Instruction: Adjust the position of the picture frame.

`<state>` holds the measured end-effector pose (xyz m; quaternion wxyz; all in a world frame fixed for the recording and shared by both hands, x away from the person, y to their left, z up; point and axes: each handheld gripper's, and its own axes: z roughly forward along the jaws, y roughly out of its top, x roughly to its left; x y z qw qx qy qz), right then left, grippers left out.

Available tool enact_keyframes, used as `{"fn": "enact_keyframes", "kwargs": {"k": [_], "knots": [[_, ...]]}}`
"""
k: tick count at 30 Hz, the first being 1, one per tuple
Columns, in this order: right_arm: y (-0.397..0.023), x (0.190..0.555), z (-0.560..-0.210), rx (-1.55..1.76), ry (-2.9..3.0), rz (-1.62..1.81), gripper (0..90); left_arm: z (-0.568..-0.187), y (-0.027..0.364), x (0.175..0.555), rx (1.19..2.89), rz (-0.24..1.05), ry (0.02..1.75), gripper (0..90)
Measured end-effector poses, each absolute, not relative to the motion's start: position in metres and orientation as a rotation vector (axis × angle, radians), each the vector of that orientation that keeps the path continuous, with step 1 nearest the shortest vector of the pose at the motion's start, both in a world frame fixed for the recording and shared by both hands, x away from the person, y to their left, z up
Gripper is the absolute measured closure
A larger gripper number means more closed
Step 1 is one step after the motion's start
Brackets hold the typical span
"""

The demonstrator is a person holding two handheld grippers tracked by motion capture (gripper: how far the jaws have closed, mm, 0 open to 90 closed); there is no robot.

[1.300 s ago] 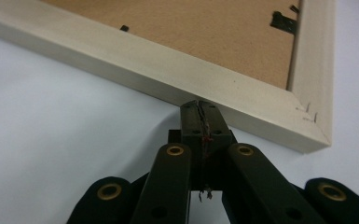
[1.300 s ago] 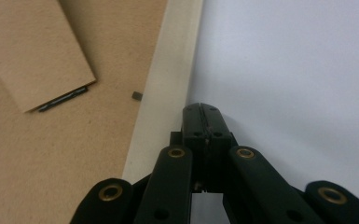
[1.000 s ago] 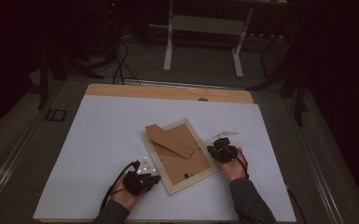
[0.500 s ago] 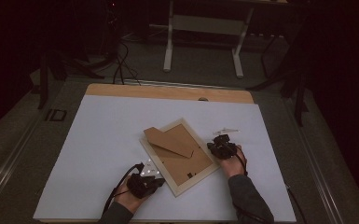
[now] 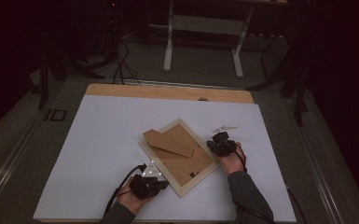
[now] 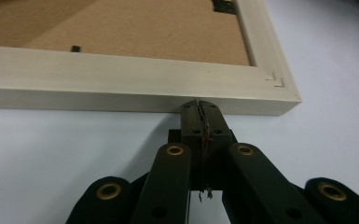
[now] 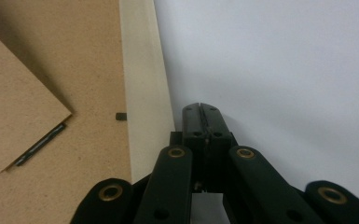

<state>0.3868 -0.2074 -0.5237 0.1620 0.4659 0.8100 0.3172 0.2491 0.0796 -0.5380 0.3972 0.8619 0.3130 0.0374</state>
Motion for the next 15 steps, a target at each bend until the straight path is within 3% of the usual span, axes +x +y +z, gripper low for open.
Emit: {"fn": "enact_keyframes", "kwargs": {"k": [15], "knots": [[-0.218,0.369,-0.508,1.246,2.336,0.948,90.0,-0.514,0.109,0.263,2.108,0.167,0.832,90.0]]}}
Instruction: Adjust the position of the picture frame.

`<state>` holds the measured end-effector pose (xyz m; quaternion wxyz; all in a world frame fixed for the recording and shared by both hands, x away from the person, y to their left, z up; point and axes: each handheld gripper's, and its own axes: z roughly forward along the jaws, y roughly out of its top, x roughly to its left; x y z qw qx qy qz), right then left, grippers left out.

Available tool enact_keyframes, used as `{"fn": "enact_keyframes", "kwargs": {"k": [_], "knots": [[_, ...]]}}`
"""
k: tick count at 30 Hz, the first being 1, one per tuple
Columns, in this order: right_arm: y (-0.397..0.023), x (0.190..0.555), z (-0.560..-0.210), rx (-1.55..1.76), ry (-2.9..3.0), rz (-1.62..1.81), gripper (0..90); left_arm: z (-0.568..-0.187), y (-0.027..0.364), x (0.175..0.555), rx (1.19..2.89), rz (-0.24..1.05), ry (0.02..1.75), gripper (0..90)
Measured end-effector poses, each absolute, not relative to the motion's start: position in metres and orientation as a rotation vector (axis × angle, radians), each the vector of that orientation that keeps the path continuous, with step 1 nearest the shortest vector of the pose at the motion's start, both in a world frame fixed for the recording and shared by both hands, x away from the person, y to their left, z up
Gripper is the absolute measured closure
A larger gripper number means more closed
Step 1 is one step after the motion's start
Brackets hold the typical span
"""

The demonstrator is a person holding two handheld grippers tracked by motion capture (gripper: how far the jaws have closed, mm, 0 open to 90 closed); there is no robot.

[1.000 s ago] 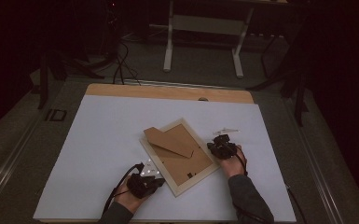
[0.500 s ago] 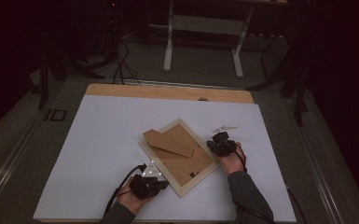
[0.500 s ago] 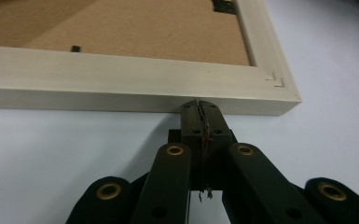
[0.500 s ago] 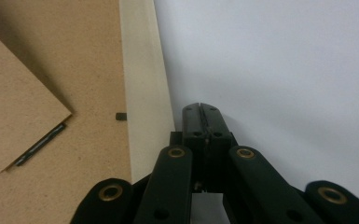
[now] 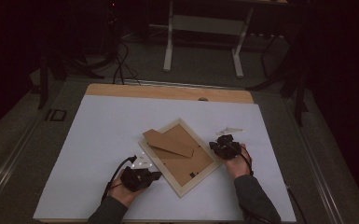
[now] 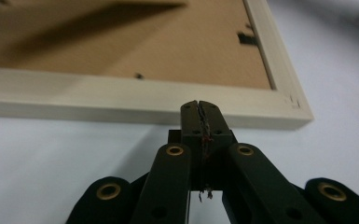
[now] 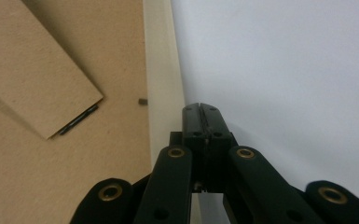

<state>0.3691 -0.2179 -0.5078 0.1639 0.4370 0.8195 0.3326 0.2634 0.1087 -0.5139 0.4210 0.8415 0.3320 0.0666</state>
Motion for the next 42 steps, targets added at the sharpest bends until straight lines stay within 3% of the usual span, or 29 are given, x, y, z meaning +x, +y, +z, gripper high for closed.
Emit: {"fn": "enact_keyframes", "kwargs": {"k": [21,42], "knots": [[-0.229,0.34,-0.501,1.225,2.341,0.991,90.0,-0.5,0.155,0.318,2.018,0.298,0.985,90.0],[-0.236,0.295,-0.507,1.199,2.354,1.004,90.0,-0.512,0.162,0.368,2.044,0.374,1.102,90.0]]}}
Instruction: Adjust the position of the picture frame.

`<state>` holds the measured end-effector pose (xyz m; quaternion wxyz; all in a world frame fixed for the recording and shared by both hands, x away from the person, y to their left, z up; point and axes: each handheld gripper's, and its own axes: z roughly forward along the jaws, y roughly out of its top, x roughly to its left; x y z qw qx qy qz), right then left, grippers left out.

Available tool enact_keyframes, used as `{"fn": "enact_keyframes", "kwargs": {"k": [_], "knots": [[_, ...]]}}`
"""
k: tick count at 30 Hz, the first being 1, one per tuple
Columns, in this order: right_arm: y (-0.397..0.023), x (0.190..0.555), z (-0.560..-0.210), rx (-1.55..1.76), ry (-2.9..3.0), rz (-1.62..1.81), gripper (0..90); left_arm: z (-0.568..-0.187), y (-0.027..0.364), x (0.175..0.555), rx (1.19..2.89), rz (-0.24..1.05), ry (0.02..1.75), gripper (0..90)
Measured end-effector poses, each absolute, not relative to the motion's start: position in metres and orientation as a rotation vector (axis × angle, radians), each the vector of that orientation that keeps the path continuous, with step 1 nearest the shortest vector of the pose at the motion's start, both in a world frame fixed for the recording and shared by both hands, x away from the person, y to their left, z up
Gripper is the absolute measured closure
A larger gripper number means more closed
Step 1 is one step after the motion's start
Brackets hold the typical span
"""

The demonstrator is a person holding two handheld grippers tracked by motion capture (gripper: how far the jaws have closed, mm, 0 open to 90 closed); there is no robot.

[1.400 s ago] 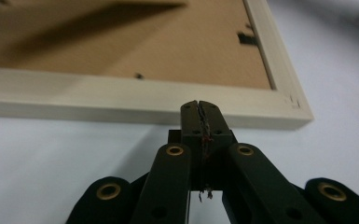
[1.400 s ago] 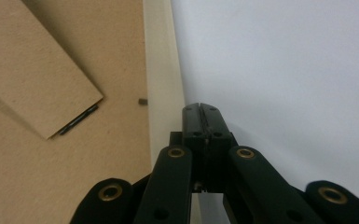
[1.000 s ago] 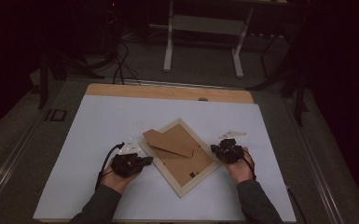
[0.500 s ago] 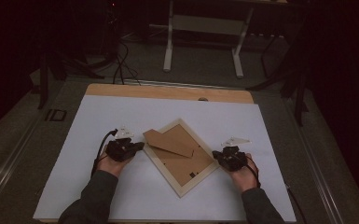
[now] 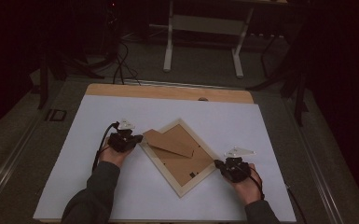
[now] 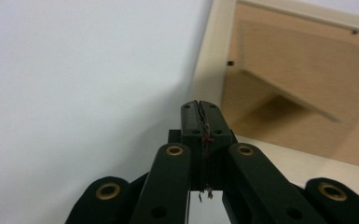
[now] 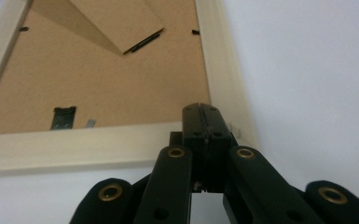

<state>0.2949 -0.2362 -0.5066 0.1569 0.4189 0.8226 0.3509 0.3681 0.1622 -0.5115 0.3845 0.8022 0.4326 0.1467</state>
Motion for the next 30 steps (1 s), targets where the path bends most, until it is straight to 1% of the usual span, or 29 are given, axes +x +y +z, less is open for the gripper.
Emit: {"fn": "enact_keyframes", "kwargs": {"k": [15,30], "knots": [[-0.242,0.272,-0.521,1.244,2.371,0.972,90.0,-0.523,0.16,0.383,2.097,0.406,1.148,90.0],[-0.238,0.267,-0.529,1.278,2.384,1.0,90.0,-0.528,0.154,0.386,2.15,0.443,1.148,90.0]]}}
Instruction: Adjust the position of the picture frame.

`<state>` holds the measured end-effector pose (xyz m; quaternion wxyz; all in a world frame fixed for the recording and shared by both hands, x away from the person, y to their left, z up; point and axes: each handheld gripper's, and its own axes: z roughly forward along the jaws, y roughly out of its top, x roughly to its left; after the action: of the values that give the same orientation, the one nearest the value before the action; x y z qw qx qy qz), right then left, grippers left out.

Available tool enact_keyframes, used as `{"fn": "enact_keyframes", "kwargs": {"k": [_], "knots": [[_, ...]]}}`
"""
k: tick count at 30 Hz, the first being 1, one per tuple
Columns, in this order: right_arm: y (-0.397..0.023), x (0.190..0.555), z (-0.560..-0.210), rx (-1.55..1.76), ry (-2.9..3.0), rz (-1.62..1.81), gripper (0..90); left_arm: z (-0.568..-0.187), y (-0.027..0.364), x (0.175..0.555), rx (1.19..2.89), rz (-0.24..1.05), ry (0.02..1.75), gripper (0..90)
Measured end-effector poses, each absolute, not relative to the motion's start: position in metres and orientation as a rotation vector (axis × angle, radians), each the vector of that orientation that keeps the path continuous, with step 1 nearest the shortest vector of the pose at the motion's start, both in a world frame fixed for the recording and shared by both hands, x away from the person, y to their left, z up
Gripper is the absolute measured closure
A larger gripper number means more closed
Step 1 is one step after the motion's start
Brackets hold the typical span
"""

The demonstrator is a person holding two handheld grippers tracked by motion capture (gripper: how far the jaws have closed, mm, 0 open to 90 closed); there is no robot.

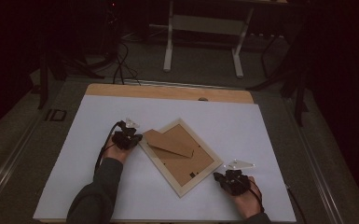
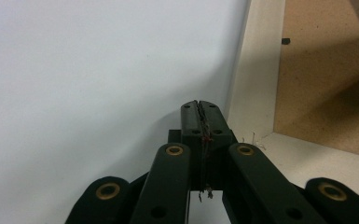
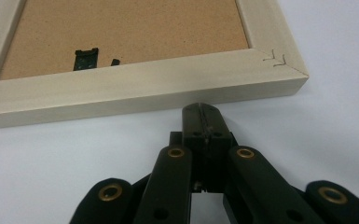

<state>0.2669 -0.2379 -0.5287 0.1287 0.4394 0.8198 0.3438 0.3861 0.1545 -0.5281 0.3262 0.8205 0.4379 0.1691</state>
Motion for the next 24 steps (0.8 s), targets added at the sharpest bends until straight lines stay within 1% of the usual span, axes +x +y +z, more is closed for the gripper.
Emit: {"fn": "enact_keyframes", "kwargs": {"k": [24], "knots": [[-0.2336,0.2707,-0.529,1.274,2.401,1.006,90.0,-0.5301,0.1537,0.3846,2.15,0.432,1.154,90.0]]}}
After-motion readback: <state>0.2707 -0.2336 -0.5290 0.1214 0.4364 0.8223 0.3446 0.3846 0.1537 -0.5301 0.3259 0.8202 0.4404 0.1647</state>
